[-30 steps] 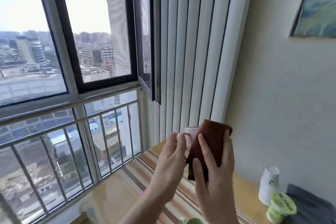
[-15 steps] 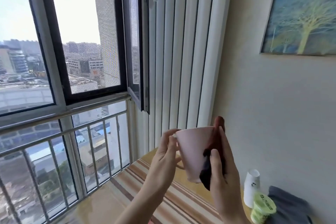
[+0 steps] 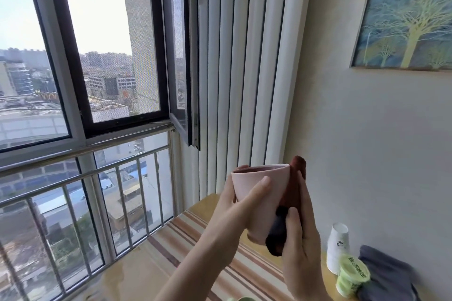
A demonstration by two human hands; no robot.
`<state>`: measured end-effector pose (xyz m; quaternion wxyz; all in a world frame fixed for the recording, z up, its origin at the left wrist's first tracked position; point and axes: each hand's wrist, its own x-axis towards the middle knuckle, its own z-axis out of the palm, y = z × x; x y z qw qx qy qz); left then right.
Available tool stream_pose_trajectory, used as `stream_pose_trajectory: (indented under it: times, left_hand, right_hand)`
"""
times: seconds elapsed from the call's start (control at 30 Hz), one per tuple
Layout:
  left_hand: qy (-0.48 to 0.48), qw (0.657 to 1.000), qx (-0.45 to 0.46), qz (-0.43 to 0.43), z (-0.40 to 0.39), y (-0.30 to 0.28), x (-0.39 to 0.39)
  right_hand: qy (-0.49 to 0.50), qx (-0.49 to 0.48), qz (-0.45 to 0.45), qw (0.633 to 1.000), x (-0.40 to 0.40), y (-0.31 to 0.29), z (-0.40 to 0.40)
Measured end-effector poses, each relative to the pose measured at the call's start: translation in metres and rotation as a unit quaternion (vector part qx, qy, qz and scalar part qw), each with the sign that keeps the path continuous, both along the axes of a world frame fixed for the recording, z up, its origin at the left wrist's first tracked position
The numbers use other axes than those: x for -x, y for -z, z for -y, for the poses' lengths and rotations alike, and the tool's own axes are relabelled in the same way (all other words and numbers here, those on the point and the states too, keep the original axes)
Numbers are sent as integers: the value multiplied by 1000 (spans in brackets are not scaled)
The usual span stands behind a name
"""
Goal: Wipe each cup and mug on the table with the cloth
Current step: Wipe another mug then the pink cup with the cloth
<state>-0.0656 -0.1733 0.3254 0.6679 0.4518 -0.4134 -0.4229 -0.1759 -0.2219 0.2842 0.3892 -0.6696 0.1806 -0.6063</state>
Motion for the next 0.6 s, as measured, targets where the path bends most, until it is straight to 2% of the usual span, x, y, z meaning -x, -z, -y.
stream_pose_trajectory:
  times: [0.07,0.17,0.23,0.37,0.47,0.6]
  left_hand:
    - [15,1000,4,20,-2,-3,-4]
    - [-29,992,-17,120,-1,-3,-11]
    - [-42,987,-34,154,-1,-1,-11]
    - [15,998,-22,49,-10,-6,-7]
    - [-12,999,3,36,-6,-6,-9]
    - [-37,999,17,-12,-3,-4,-10]
  right_hand:
    - [19,3,8,1000,-1,-1,-1]
    - [64,22,-7,998,-2,-4,-7]
    - [83,53,-35,995,-4,-5,-9]
    - [103,130,-84,983,-7,-7,-12]
    - [104,174,-109,973,-10,-5,-15]
    - [27,41,-35,998,-11,-11,-14]
